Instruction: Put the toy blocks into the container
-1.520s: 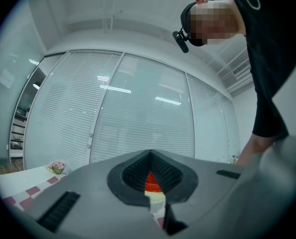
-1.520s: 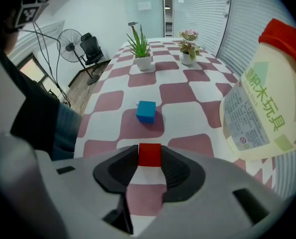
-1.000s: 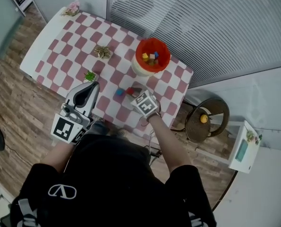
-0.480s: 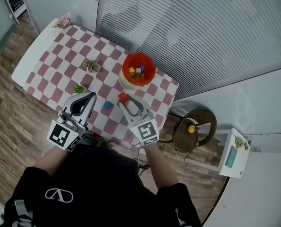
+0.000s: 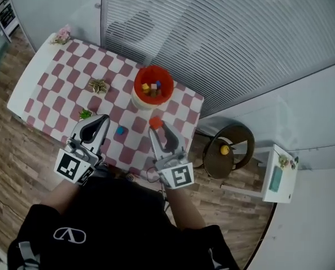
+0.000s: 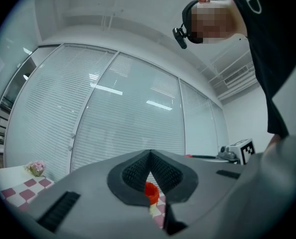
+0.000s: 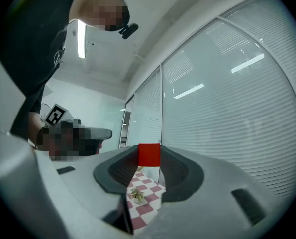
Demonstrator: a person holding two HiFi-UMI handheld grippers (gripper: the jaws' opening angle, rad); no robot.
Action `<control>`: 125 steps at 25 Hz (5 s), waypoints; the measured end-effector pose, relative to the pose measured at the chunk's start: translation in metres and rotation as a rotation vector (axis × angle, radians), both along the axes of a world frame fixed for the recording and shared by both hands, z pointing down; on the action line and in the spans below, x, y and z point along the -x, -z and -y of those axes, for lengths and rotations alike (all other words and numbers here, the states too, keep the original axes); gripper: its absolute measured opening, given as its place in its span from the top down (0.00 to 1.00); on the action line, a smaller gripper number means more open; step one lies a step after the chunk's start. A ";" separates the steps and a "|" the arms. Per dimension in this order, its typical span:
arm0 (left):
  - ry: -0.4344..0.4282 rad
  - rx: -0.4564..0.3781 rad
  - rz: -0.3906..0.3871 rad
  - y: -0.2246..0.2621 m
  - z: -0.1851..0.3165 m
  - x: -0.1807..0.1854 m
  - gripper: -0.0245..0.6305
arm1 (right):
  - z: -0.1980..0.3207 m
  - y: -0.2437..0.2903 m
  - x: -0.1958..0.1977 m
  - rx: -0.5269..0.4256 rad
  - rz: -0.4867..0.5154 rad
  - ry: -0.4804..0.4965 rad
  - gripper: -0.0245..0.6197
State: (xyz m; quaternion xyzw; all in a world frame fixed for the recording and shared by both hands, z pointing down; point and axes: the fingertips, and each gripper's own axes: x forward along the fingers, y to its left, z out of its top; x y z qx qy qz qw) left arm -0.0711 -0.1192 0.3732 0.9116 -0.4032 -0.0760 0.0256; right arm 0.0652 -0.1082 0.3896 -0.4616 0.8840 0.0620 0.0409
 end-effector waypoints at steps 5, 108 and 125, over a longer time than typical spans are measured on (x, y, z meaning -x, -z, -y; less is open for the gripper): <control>0.000 -0.024 -0.010 0.009 0.004 -0.005 0.96 | -0.004 0.017 -0.026 -0.087 0.050 -0.079 0.75; 0.041 0.003 0.018 -0.008 -0.001 0.019 0.96 | 0.022 0.026 0.011 -0.080 -0.013 0.010 0.72; 0.075 -0.024 -0.010 0.005 -0.003 0.021 0.96 | 0.003 -0.002 0.037 -0.004 -0.043 0.066 0.69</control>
